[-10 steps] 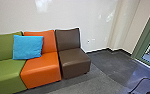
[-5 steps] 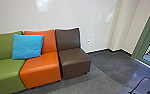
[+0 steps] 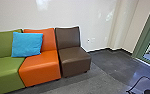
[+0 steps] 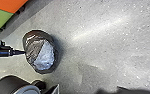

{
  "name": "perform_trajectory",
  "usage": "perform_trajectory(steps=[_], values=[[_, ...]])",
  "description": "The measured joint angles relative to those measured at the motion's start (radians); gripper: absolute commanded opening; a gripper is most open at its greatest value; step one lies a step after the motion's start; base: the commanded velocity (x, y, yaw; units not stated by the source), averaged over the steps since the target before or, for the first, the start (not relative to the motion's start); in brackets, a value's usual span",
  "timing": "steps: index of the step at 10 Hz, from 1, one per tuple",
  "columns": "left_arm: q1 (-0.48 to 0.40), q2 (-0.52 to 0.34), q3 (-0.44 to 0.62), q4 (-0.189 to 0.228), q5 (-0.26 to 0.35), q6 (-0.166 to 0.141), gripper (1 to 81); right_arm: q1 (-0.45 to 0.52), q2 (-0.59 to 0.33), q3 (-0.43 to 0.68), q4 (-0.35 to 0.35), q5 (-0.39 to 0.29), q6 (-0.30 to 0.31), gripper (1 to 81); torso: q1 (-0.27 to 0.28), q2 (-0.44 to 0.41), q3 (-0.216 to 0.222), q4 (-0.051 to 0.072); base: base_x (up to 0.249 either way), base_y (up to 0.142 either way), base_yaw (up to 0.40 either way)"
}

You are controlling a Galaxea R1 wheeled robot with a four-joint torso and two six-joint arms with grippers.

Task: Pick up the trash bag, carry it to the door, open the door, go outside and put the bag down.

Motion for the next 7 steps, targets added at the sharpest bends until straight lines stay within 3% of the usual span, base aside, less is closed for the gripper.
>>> perform_trajectory(steps=[3,7], values=[[-0.028,0.012,0.001,-0.008,0.002,0.000,81.1,0.009,0.052,0.000,-0.001,0.006,0.011,81.1,0.063,-0.098,-0.092,0.000,0.000,0.000,0.000],[-0.033,0.053,0.008,-0.010,0.011,0.000,81.1,0.004,0.075,-0.014,-0.002,-0.011,0.021,81.1,0.140,-0.222,-0.111,0.000,0.000,0.000,0.000]])
